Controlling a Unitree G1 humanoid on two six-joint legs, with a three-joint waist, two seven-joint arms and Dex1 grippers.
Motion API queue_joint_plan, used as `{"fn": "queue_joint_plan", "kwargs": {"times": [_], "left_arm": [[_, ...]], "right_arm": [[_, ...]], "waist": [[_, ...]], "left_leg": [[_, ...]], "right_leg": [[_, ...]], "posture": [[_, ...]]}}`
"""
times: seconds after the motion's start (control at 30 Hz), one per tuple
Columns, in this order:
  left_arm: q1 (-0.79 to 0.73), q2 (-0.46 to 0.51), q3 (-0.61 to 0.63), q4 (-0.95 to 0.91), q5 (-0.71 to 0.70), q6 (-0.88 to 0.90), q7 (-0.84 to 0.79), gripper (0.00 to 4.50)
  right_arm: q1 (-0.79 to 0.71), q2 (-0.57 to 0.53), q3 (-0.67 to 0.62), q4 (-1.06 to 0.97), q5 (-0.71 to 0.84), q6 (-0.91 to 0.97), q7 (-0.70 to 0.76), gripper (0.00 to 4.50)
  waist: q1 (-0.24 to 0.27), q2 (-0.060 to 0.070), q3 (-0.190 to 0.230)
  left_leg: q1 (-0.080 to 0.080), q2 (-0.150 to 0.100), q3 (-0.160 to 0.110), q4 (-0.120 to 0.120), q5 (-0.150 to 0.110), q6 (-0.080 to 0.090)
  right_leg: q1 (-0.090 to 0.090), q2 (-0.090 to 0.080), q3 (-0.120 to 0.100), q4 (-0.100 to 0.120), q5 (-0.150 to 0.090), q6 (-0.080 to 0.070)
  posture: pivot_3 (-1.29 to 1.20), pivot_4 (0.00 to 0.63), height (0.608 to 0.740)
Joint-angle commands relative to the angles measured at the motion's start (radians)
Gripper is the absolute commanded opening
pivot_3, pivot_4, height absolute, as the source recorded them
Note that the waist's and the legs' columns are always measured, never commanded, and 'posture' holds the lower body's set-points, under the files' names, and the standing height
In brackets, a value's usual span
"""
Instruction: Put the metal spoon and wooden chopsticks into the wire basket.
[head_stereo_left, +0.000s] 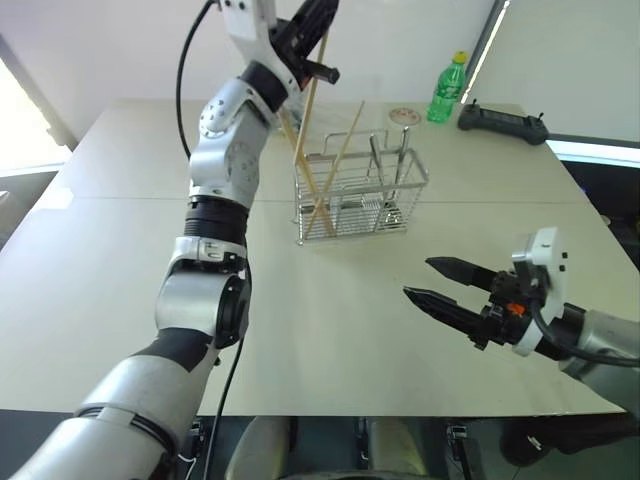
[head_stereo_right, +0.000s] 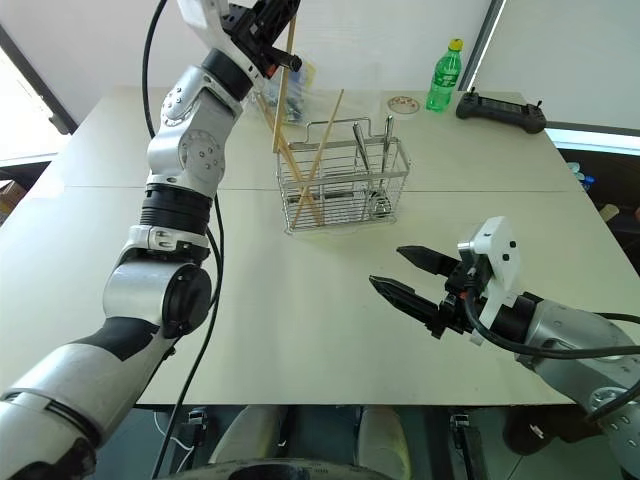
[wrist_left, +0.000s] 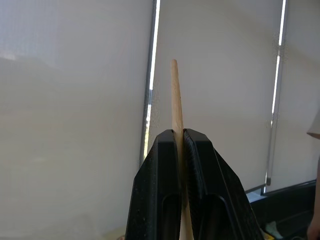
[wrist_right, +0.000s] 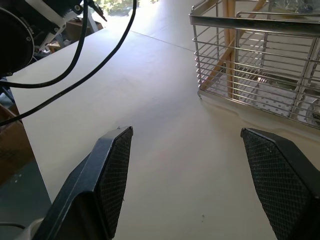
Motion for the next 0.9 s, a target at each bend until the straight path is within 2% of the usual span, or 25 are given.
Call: {"fn": "queue_joint_plan", "kwargs": {"times": [0.03, 0.27, 0.43, 0.53, 0.6, 0.73, 0.77, 0.9], "left_arm": [[-0.041, -0.021, 0.001, 0.011, -0.002, -0.043, -0.014, 0.04], [-0.069, -0.043, 0.002, 0.133, 0.016, -0.114, -0.043, 0.04], [-0.035, -0.058, -0.007, 0.189, 0.034, -0.137, -0.060, 0.04], [-0.008, -0.066, -0.009, 0.186, 0.038, -0.128, -0.060, 1.03], [0.009, -0.069, -0.010, 0.173, 0.037, -0.117, -0.059, 1.93], [0.036, -0.068, -0.010, 0.123, 0.030, -0.088, -0.055, 4.04], [0.041, -0.066, -0.010, 0.107, 0.028, -0.079, -0.053, 4.44], [0.072, -0.041, -0.005, 0.016, 0.022, -0.028, -0.034, 4.44]], "right_arm": [[-0.011, 0.011, -0.018, -0.024, 0.024, -0.030, -0.005, 3.55], [0.007, 0.012, -0.033, -0.043, 0.046, -0.033, -0.026, 3.55], [0.026, 0.009, -0.053, -0.057, 0.077, -0.038, -0.057, 3.55], [0.032, 0.005, -0.056, -0.063, 0.089, -0.041, -0.070, 3.55], [0.033, 0.001, -0.057, -0.064, 0.095, -0.044, -0.075, 3.55], [0.027, -0.005, -0.057, -0.058, 0.096, -0.046, -0.081, 3.55], [0.021, -0.005, -0.056, -0.053, 0.091, -0.049, -0.082, 3.55], [-0.016, -0.006, -0.044, -0.022, 0.087, -0.051, -0.084, 3.55]], "waist": [[0.001, 0.000, 0.000], [0.000, 0.000, 0.000], [0.000, 0.000, 0.000], [0.000, 0.000, 0.000], [0.000, 0.000, 0.000], [0.000, 0.000, 0.000], [0.000, 0.000, 0.000], [-0.001, 0.000, 0.000]], "left_leg": [[0.000, 0.000, 0.000, 0.000, 0.000, 0.000], [0.000, 0.000, 0.000, 0.000, 0.000, 0.000], [0.000, 0.000, 0.000, 0.000, 0.000, 0.000], [0.000, 0.000, 0.000, 0.000, 0.000, 0.000], [0.000, 0.000, 0.000, 0.000, 0.000, 0.000], [0.000, 0.000, 0.000, 0.000, 0.000, 0.000], [0.000, 0.000, 0.000, 0.000, 0.000, 0.000], [0.000, 0.000, 0.000, 0.000, 0.000, 0.000]], "right_leg": [[0.000, 0.000, 0.000, 0.000, 0.000, 0.000], [0.000, 0.000, 0.000, 0.000, 0.000, 0.000], [0.000, 0.000, 0.000, 0.000, 0.000, 0.000], [0.000, 0.000, 0.000, 0.000, 0.000, 0.000], [0.000, 0.000, 0.000, 0.000, 0.000, 0.000], [0.000, 0.000, 0.000, 0.000, 0.000, 0.000], [0.000, 0.000, 0.000, 0.000, 0.000, 0.000], [0.000, 0.000, 0.000, 0.000, 0.000, 0.000]], "posture": [[0.00, 0.150, 0.713], [0.00, 0.150, 0.713], [0.00, 0.150, 0.713], [0.00, 0.150, 0.713], [0.00, 0.150, 0.713], [0.00, 0.150, 0.713], [0.00, 0.150, 0.713], [0.00, 0.150, 0.713]]}}
